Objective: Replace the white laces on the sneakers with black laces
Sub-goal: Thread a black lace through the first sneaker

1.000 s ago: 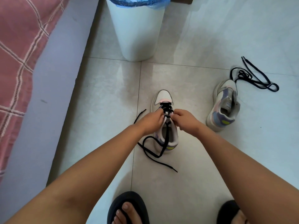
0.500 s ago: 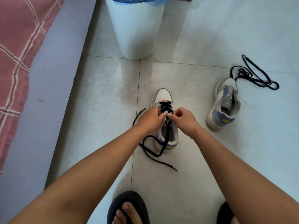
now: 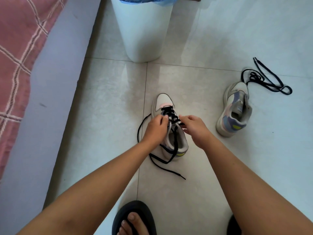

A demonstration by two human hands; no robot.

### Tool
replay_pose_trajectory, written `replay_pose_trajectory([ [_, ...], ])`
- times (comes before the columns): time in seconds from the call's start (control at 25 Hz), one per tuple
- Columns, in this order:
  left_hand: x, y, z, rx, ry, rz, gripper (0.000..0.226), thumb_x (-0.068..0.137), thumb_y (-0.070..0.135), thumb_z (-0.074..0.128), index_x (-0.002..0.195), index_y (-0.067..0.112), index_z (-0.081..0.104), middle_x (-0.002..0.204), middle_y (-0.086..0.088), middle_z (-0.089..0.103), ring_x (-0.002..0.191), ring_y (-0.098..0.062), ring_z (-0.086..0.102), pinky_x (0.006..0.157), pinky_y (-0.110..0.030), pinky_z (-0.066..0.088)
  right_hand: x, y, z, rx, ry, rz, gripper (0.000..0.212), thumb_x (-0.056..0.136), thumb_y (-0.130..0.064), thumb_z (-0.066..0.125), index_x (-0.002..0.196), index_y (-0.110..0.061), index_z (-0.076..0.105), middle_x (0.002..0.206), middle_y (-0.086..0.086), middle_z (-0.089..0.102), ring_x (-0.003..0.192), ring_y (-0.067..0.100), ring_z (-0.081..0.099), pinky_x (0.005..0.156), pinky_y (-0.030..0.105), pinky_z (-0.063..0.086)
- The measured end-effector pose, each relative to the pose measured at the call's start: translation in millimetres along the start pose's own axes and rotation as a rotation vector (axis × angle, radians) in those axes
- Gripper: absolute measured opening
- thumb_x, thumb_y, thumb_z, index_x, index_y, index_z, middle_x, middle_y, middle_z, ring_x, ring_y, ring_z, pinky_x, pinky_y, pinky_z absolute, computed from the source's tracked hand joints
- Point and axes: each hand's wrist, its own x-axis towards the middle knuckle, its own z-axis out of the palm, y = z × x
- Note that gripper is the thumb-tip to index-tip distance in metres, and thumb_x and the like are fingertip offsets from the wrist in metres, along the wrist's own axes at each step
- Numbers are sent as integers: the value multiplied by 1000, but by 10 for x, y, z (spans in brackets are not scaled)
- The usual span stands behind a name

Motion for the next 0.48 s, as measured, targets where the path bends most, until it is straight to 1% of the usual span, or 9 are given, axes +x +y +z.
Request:
replay_pose_trajectory([
  [0.08,155,141,-92,228,-125,-19,37,98,34,43,68,12,47,64,-1,46,62,-17,42,56,-29,29,2,-116,-27,-261,-52,-81,18,89,-26,63,78,-12,58,78,2,57,71,13,50,68,28,42],
  [0.12,223,188,-123,289,-184,-27,37,96,33,46,66,13,46,63,-3,46,60,-19,42,56,-29,31,10,-142,-29,-347,-70,-104,17,88,-23,64,75,-14,57,75,0,56,69,12,49,67,28,41],
  [0.16,272,218,-138,282,-235,-43,34,96,31,48,67,13,47,66,-6,48,61,-20,44,58,-28,35,16,-151,-24,-391,-71,-106,19,89,-19,64,72,-15,55,72,0,54,67,12,47,66,27,41],
  [0.2,288,233,-144,206,-270,-64,30,96,28,48,70,14,48,70,-7,50,62,-21,47,60,-29,38,24,-144,-13,-368,-58,-86,21,89,-17,63,70,-16,54,72,1,54,68,13,47,64,27,40],
  [0.28,232,173,-87,-89,-253,-95,26,98,22,46,74,16,47,72,-5,51,62,-17,49,58,-27,43,50,-85,3,-86,4,64,23,92,-14,58,70,-14,54,78,8,55,69,16,49,60,26,38],
  [0.36,104,28,20,-375,-105,-120,25,100,19,44,75,17,49,69,0,52,61,-12,47,57,-24,42,42,-70,7,270,54,258,21,95,-10,52,74,-9,54,78,10,57,65,15,52,57,23,41],
  [0.4,45,-33,57,-487,-33,-146,26,100,18,43,74,17,49,67,1,51,60,-11,46,57,-24,40,29,-69,10,353,77,319,20,96,-9,51,76,-8,55,77,9,58,63,14,53,57,23,43],
  [0.44,11,-70,84,-552,10,-172,27,100,18,43,73,17,49,65,1,50,58,-11,45,57,-24,39,15,-66,15,366,100,337,19,95,-8,51,77,-8,55,76,7,58,63,14,54,57,23,44],
  [0.48,19,-77,93,-545,24,-186,28,99,19,44,72,16,50,64,1,50,58,-11,44,58,-25,39,15,-57,25,332,118,320,18,95,-9,53,77,-8,55,75,7,59,62,14,55,56,23,44],
])
